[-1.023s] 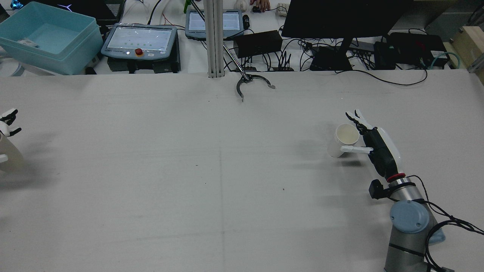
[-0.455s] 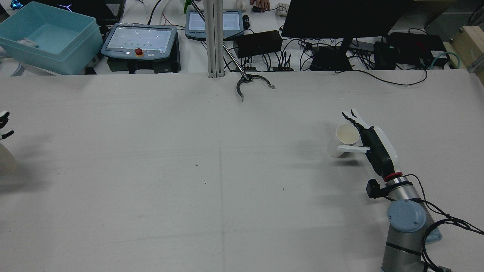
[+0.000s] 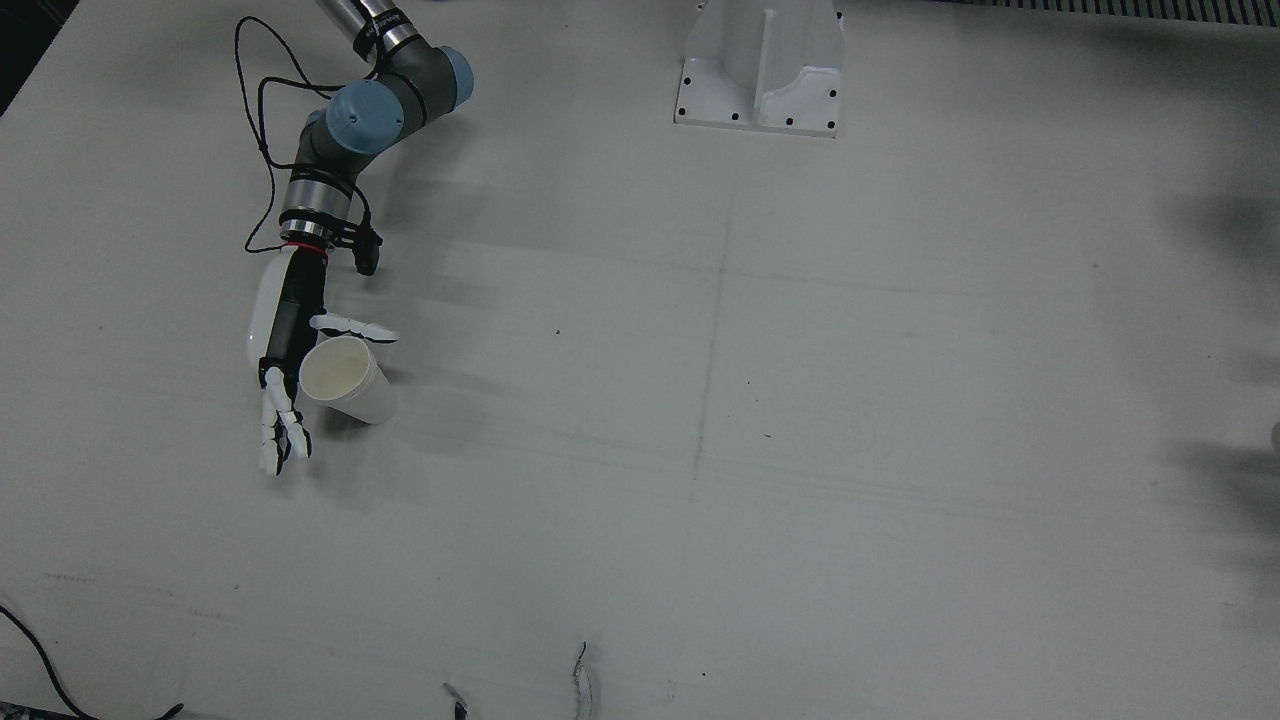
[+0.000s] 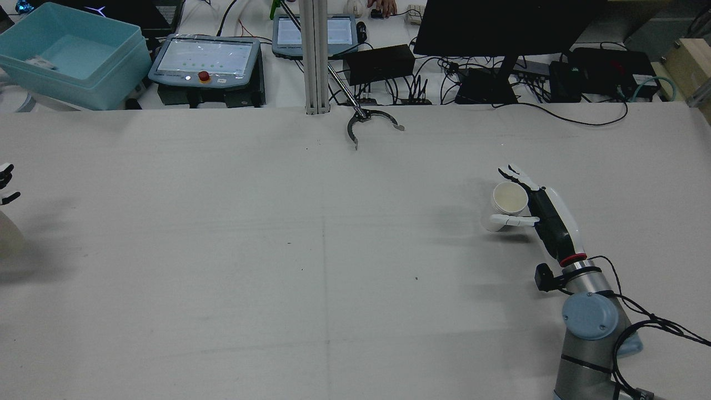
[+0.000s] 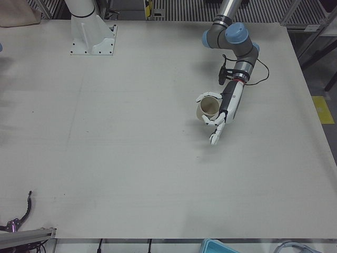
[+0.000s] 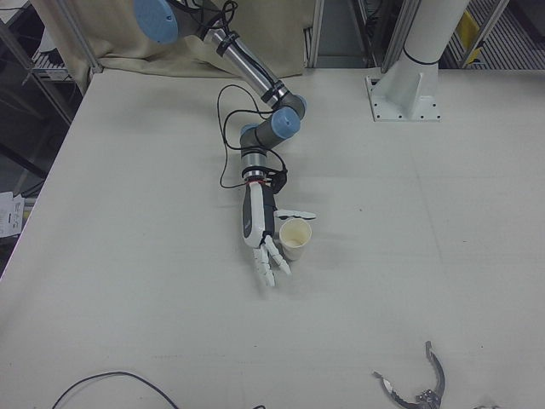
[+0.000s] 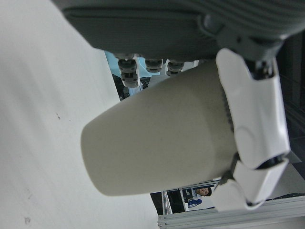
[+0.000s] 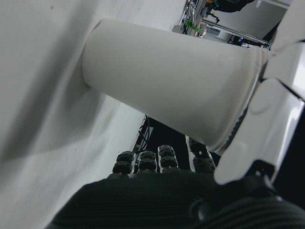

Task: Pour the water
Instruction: 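Close the right hand fingers around the white cup, then lift both cups, bringing the left-hand cup toward the table center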

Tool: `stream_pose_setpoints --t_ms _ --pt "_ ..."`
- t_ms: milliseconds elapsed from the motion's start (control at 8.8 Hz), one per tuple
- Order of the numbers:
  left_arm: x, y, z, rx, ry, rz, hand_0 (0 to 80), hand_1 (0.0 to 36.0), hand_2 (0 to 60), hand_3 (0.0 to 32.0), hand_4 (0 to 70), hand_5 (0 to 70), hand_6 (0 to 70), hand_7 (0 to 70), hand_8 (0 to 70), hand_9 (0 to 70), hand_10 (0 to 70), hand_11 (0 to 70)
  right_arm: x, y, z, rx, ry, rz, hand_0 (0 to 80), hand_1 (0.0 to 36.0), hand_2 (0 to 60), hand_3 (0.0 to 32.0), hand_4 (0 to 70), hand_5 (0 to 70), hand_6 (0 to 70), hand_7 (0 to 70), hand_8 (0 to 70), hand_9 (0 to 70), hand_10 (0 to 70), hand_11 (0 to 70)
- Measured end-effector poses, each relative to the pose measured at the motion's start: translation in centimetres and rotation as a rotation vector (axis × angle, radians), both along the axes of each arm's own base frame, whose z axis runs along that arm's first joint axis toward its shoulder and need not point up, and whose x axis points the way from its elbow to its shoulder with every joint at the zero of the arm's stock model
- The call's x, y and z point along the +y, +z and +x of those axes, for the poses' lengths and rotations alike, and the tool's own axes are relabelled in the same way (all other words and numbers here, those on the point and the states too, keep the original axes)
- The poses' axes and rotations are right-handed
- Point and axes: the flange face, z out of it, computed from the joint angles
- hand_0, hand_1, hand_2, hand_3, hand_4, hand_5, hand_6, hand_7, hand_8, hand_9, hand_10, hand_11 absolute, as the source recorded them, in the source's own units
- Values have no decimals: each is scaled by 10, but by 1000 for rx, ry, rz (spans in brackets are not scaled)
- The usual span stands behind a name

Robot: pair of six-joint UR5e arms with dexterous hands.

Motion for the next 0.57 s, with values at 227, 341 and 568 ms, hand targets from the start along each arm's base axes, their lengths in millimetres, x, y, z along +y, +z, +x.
stream_pose_setpoints --t_ms 227,341,568 --pt "0 0 0 -2 1 0 508 360 600 0 325 607 33 71 25 50 71 131 -3 -8 -9 9 -4 9 465 117 74 0 91 82 88 153 78 124 75 120" --pt "0 1 0 -3 1 0 510 360 600 0 326 605 33 69 26 50 71 132 -5 -15 -16 15 -7 18 466 115 96 0 107 177 137 261 139 231 125 193" --pt "2 2 -1 -6 0 -3 507 360 600 0 325 602 31 64 26 50 71 131 -7 -29 -32 29 -19 35 459 77 127 0 157 539 343 559 406 579 271 397"
